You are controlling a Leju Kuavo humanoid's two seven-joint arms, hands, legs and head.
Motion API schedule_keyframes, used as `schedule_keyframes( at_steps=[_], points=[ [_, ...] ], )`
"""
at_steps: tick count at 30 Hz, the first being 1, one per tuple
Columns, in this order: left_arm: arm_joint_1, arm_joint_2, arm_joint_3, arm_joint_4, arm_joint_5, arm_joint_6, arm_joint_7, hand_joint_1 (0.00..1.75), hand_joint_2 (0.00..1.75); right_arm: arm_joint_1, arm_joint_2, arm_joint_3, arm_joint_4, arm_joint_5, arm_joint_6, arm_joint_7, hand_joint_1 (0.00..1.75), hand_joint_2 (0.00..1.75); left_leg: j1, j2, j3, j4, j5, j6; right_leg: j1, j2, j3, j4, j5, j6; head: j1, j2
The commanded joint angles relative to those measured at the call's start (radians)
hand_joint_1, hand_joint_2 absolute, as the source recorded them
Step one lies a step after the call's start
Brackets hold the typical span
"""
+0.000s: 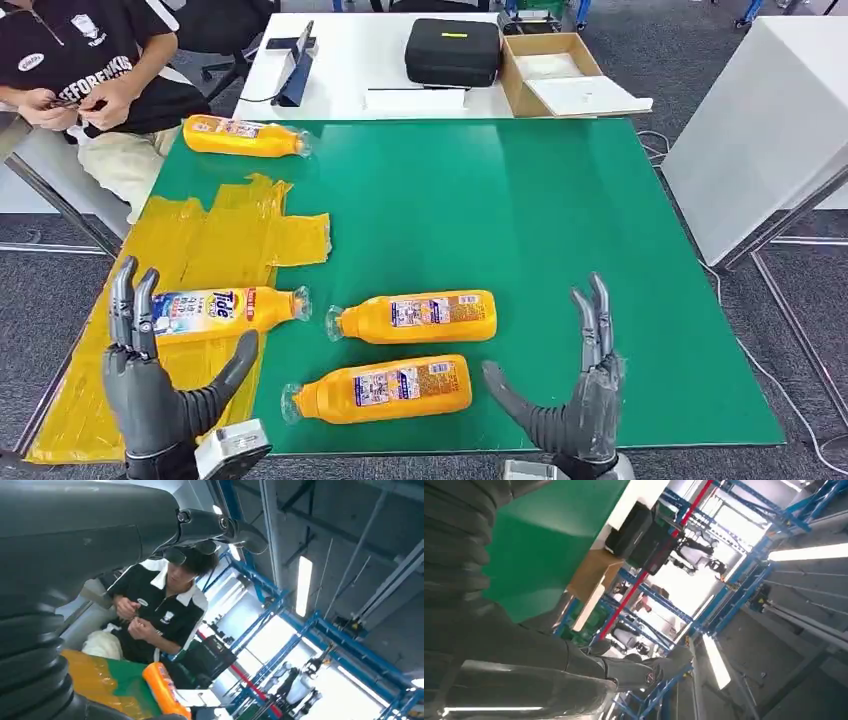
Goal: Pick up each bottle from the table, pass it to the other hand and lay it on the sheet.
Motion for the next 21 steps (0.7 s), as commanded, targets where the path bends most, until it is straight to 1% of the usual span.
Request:
schedule_keyframes(
  at_steps=[1,2,3,4,6,7,8,10,12,13,14,15,16,17,18,21],
  points=[
    [-0.007,-0.002,-0.044,0.022,0.047,0.003,0.010,0.00,1.75,-0.033,0.006,-0.075,0.081,0.194,0.003,0.121,0.00,1.75,0.002,0.000,0.005,-0.001,-0.002,-0.005,0.002,-0.001,0.006,-0.002,-0.001,-0.003,0.000,0.000],
    [-0.020,0.011,-0.063,0.042,0.098,-0.007,0.002,0.00,1.75,-0.052,0.004,-0.083,0.100,0.245,0.022,0.162,0.00,1.75,0.001,0.000,0.003,-0.001,0.000,-0.003,0.001,-0.001,0.003,-0.002,0.000,-0.001,0.000,0.000],
    [-0.030,0.016,-0.070,0.054,0.143,-0.033,-0.006,0.00,1.75,-0.063,0.004,-0.094,0.112,0.315,0.036,0.205,0.00,1.75,0.001,0.000,0.005,-0.001,-0.001,-0.004,0.001,-0.001,0.005,-0.002,-0.001,-0.002,0.000,0.000],
    [-0.043,0.008,-0.069,0.080,0.198,-0.064,-0.031,0.00,1.75,-0.087,0.004,-0.107,0.129,0.405,0.065,0.266,0.00,1.75,0.001,0.000,0.003,-0.001,0.000,-0.003,0.001,-0.001,0.004,-0.002,0.000,-0.002,0.000,0.000],
    [-0.067,-0.009,-0.065,0.123,0.297,-0.125,-0.079,0.00,1.75,-0.154,-0.015,-0.102,0.170,0.454,0.187,0.327,0.00,1.75,0.001,0.000,0.005,-0.002,0.000,-0.005,0.002,-0.001,0.007,-0.003,0.000,-0.003,0.000,0.000],
    [-0.081,-0.020,-0.061,0.142,0.335,-0.147,-0.108,0.00,1.75,-0.188,-0.020,-0.105,0.199,0.484,0.234,0.354,0.00,1.75,0.000,0.001,0.004,-0.002,0.000,-0.003,0.001,0.000,0.005,-0.003,0.001,-0.002,0.000,0.000],
    [-0.092,-0.035,-0.055,0.160,0.358,-0.155,-0.144,0.00,1.75,-0.225,-0.018,-0.108,0.238,0.508,0.272,0.368,0.00,1.75,0.001,0.002,0.006,-0.002,0.000,-0.004,0.001,0.001,0.006,-0.003,0.001,-0.002,0.000,0.000],
    [-0.096,-0.041,-0.053,0.167,0.358,-0.154,-0.150,0.00,1.75,-0.237,-0.014,-0.112,0.256,0.507,0.272,0.369,0.00,1.75,0.000,0.002,0.003,-0.002,0.001,-0.002,0.001,0.001,0.004,-0.002,0.001,-0.001,0.000,0.000],
    [-0.095,-0.041,-0.054,0.166,0.358,-0.154,-0.150,0.00,1.75,-0.234,-0.012,-0.111,0.257,0.507,0.272,0.370,0.00,1.75,0.001,0.001,0.005,-0.002,0.001,-0.003,0.001,0.000,0.006,-0.003,0.002,-0.002,0.000,0.000],
    [-0.094,-0.036,-0.061,0.158,0.370,-0.168,-0.162,0.00,1.75,-0.233,-0.016,-0.105,0.257,0.517,0.288,0.373,0.00,1.75,0.000,-0.001,0.004,-0.001,0.002,-0.001,0.001,-0.002,0.005,-0.002,0.001,-0.001,0.001,0.000],
    [-0.107,-0.036,-0.069,0.172,0.421,-0.201,-0.196,0.00,1.75,-0.256,-0.024,-0.101,0.288,0.516,0.315,0.382,0.00,1.75,0.001,-0.001,0.005,-0.002,0.002,-0.003,0.001,-0.003,0.006,-0.003,0.001,-0.002,0.000,0.000],
    [-0.120,-0.041,-0.075,0.191,0.450,-0.223,-0.222,0.00,1.75,-0.288,-0.032,-0.094,0.331,0.505,0.331,0.380,0.00,1.75,0.000,-0.001,0.003,-0.001,0.002,0.000,0.001,-0.002,0.005,-0.002,0.001,-0.001,0.000,0.000],
    [-0.132,-0.044,-0.079,0.210,0.461,-0.232,-0.232,0.00,1.75,-0.315,-0.036,-0.090,0.373,0.490,0.345,0.372,0.00,1.75,0.001,0.000,0.005,-0.002,0.002,-0.002,0.001,-0.001,0.007,-0.003,0.001,-0.002,0.000,0.000],
    [-0.148,-0.046,-0.084,0.238,0.471,-0.238,-0.243,0.00,1.75,-0.352,-0.041,-0.080,0.434,0.471,0.358,0.360,0.00,1.75,0.000,0.001,0.005,-0.002,0.002,-0.001,0.001,0.000,0.006,-0.003,0.002,-0.001,0.000,0.000],
    [-0.157,-0.046,-0.086,0.254,0.475,-0.239,-0.247,0.00,1.75,-0.370,-0.042,-0.078,0.463,0.461,0.362,0.353,0.00,1.75,0.000,0.001,0.006,-0.002,0.002,-0.002,0.001,0.000,0.008,-0.004,0.002,-0.002,0.000,0.000],
    [-0.160,-0.046,-0.087,0.258,0.476,-0.239,-0.248,0.00,1.75,-0.374,-0.041,-0.078,0.470,0.459,0.361,0.351,0.00,1.75,0.001,0.001,0.007,-0.002,0.002,-0.003,0.002,-0.001,0.009,-0.004,0.002,-0.003,0.000,0.000]
  ],
)
